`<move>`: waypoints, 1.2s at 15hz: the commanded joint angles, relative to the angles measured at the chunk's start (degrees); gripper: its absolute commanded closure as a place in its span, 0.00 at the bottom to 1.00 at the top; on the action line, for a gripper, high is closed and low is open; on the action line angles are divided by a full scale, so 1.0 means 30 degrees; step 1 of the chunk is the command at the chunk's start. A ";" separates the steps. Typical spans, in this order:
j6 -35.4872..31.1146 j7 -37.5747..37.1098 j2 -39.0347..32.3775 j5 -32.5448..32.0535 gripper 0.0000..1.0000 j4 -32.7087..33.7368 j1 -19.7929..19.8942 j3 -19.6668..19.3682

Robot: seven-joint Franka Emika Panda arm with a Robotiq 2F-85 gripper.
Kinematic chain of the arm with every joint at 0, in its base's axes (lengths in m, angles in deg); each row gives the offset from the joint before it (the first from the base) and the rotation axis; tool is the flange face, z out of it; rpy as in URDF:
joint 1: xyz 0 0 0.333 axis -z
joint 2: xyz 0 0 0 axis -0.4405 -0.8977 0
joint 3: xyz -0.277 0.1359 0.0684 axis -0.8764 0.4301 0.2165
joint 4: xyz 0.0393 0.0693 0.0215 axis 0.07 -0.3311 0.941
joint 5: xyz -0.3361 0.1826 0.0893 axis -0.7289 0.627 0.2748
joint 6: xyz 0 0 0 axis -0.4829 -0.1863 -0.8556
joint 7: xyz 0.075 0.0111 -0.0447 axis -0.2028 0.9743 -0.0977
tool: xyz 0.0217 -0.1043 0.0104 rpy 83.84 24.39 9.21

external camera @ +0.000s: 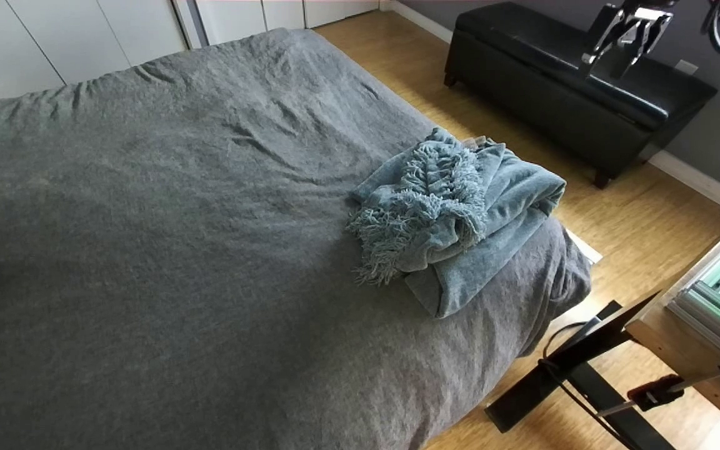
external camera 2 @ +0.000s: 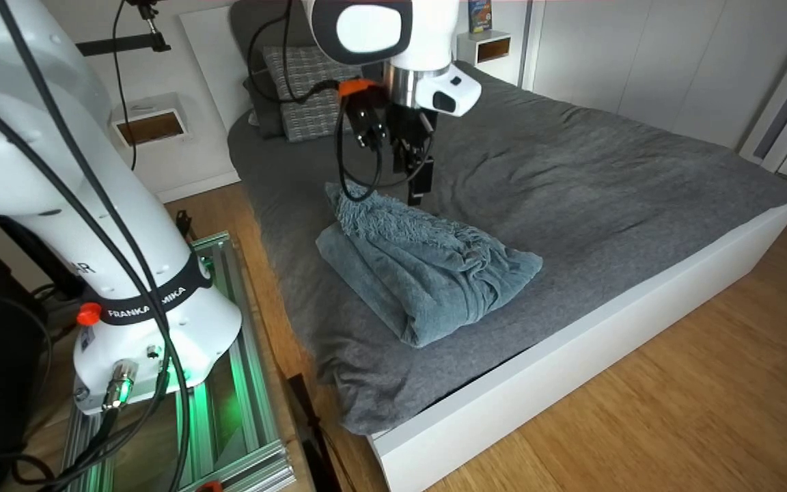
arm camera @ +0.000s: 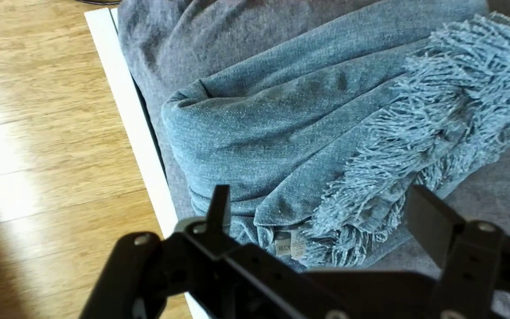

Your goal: Fold the throw blanket in half

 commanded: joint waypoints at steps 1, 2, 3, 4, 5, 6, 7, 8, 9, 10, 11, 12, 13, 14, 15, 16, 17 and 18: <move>-0.2073 0.3770 -0.2999 0.4170 0.00 0.0617 -0.0020 -0.0160; -0.2668 0.4678 -0.3780 0.5117 0.00 0.0762 0.0217 0.0122; -0.3048 0.5604 -0.4563 0.6105 0.00 0.1003 0.0542 0.0422; -0.3354 0.6313 -0.5393 0.6764 0.00 0.1303 0.0895 0.0708; -0.3705 0.6434 -0.6191 0.6557 0.00 0.1530 0.1085 0.0819; -0.3478 0.6491 -0.6743 0.6317 0.00 0.1827 0.0787 0.0399; -0.3231 0.5482 -0.5183 0.5451 0.00 0.0866 0.1205 0.0824; -0.3306 0.5568 -0.5844 0.5369 0.00 0.1139 0.1359 0.0896; -0.3397 0.5597 -0.6312 0.5303 0.00 0.1370 0.1439 0.0944; -0.3421 0.5590 -0.6601 0.5266 0.00 0.1553 0.1472 0.0974; -0.3427 0.5584 -0.6729 0.5250 0.00 0.1664 0.1486 0.0985; -0.3428 0.5585 -0.6747 0.5249 0.00 0.1716 0.1487 0.0986; -0.3427 0.5586 -0.6745 0.5250 0.00 0.1748 0.1486 0.0986; -0.3284 0.5433 -0.7127 0.4922 0.00 0.2063 0.1481 0.0928; -0.3242 0.5420 -0.7719 0.4705 0.00 0.2526 0.1659 0.0894; -0.2967 0.5649 -0.8218 0.4655 0.00 0.2942 0.1967 0.0954; -0.2934 0.5789 -0.8931 0.4408 0.00 0.3452 0.2247 0.0902; -0.2793 0.6243 -0.9435 0.4431 0.00 0.3911 0.2723 0.1096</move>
